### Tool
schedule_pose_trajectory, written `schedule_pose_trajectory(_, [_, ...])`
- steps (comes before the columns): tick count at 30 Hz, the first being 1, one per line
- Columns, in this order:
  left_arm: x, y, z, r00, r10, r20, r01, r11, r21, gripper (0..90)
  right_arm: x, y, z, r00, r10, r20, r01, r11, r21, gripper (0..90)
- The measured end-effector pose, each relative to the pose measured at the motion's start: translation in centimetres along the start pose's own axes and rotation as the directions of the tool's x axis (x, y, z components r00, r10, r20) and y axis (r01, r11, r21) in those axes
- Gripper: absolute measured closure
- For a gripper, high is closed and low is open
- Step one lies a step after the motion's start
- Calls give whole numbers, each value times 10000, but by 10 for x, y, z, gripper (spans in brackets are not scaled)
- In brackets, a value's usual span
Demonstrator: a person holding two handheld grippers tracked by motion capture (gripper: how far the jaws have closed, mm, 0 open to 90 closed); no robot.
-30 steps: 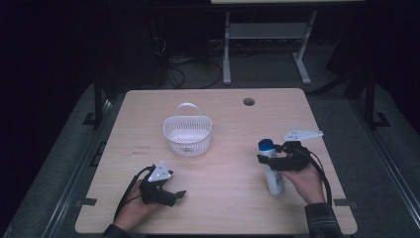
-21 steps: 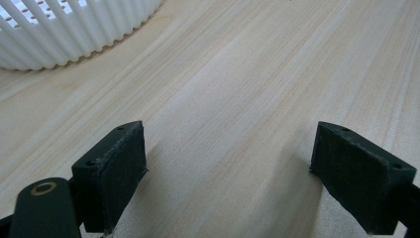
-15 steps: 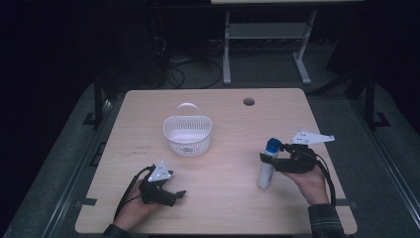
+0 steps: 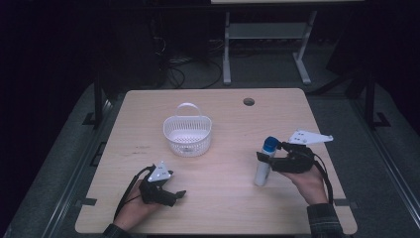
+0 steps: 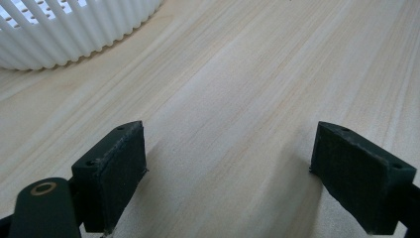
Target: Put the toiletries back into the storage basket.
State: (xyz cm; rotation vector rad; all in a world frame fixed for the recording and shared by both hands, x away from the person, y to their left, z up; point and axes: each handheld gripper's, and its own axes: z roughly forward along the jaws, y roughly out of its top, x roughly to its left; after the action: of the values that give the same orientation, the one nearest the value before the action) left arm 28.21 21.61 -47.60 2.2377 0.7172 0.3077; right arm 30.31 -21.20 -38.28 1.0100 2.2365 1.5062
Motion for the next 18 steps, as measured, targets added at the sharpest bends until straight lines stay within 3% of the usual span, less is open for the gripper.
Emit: schedule_pose_trajectory(18, [0, 0, 0, 10000, 22, 22, -22, 10000, 41, 129, 5, 25, 3, 9996, -245, 126, 250, 9988, -431, 342])
